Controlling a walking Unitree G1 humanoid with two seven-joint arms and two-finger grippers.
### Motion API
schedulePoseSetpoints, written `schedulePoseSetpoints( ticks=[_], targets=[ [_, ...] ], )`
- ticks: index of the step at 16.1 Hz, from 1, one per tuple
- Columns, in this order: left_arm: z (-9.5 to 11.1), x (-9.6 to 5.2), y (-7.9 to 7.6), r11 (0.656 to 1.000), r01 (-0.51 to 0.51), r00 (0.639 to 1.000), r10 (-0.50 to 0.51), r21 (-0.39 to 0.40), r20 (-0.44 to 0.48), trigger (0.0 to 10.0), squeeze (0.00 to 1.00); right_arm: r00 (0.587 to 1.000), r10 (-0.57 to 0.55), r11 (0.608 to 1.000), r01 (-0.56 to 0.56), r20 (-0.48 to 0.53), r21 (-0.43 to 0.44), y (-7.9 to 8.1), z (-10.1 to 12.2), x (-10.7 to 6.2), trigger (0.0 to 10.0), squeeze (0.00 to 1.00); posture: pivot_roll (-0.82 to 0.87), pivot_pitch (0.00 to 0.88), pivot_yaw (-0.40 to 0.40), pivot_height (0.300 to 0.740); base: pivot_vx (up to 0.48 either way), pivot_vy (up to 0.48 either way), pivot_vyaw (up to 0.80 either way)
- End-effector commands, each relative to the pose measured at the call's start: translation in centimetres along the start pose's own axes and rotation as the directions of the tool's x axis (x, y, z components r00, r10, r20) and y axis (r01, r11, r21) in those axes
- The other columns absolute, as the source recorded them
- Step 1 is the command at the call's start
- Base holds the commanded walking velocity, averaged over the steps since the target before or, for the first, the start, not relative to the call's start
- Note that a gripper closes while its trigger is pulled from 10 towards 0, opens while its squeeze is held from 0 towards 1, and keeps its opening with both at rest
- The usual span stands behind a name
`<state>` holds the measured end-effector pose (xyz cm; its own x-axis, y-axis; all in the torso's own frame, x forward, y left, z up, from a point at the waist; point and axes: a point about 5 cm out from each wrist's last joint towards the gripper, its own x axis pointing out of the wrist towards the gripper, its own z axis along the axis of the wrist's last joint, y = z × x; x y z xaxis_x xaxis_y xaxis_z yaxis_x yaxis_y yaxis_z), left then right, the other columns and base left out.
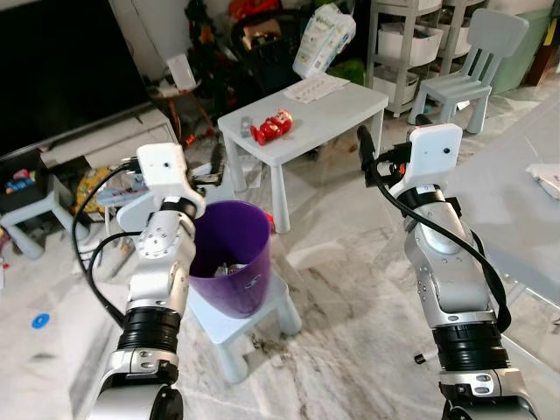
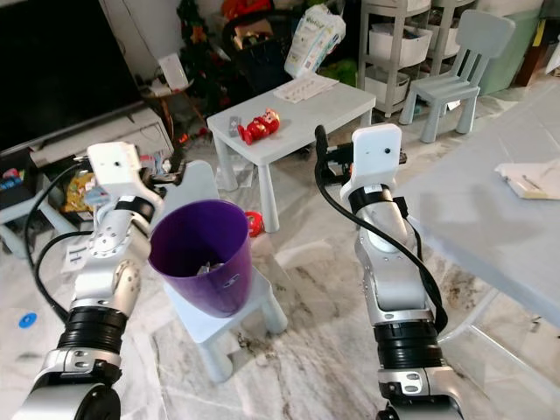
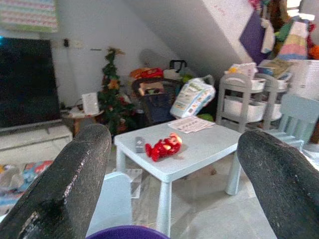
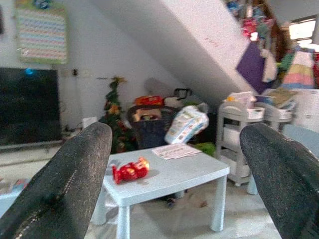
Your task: Picking trash to rubbish bin
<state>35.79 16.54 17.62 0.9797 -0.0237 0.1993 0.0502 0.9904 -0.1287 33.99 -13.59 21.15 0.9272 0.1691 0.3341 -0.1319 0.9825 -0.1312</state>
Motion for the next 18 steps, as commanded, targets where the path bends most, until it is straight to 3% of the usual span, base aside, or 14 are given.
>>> schedulePoseSetpoints(
  ticks=[1, 5, 10, 14, 16, 18],
  targets=[
    [0.1, -0.4, 1.3, 0.998, -0.052, 0.999, 0.052, 0.018, 0.007, 10.0, 0.0, 0.998, 0.069, 0.998, -0.069, 0.002, 0.012, 0.8, 0.1, 0.2, 10.0, 0.0, -0.13, 0.0, 0.062, 0.74, 0.0, 0.0, 0.0],
    [-0.2, -1.9, 2.7, 0.989, -0.142, 0.99, 0.141, 0.032, 0.021, 10.0, 0.0, 0.973, 0.229, 0.973, -0.229, 0.007, 0.022, 1.8, 0.6, 1.0, 10.0, 0.0, -0.09, 0.0, -0.007, 0.74, 0.0, 0.0, 0.0],
    [-1.8, -4.8, 3.6, 0.983, -0.155, 0.987, 0.158, 0.097, -0.025, 10.0, 0.0, 0.978, 0.209, 0.977, -0.209, 0.008, 0.037, 2.4, 0.2, 1.0, 10.0, 0.0, -0.05, 0.0, 0.001, 0.74, 0.0, 0.0, 0.0],
    [-1.5, -4.7, 2.8, 0.989, -0.116, 0.992, 0.119, 0.089, -0.032, 10.0, 0.0, 0.986, 0.165, 0.984, -0.164, -0.008, 0.069, 2.8, -0.4, 0.8, 10.0, 0.0, -0.06, 0.0, 0.025, 0.74, 0.0, 0.0, 0.0],
    [-1.9, -4.5, 2.5, 0.991, -0.104, 0.993, 0.108, 0.079, -0.046, 10.0, 0.0, 0.987, 0.161, 0.986, -0.159, -0.027, 0.058, 3.0, -1.1, 0.2, 10.0, 0.0, -0.08, 0.0, 0.034, 0.74, 0.0, 0.0, -0.77],
    [-2.4, -4.8, 2.2, 0.995, -0.07, 0.995, 0.074, 0.074, -0.063, 10.0, 0.0, 0.985, 0.132, 0.991, -0.13, -0.114, 0.025, 2.0, -3.7, -1.9, 10.0, 0.0, -0.08, 0.0, 0.039, 0.74, 0.0, 0.0, 0.0]
  ],
)
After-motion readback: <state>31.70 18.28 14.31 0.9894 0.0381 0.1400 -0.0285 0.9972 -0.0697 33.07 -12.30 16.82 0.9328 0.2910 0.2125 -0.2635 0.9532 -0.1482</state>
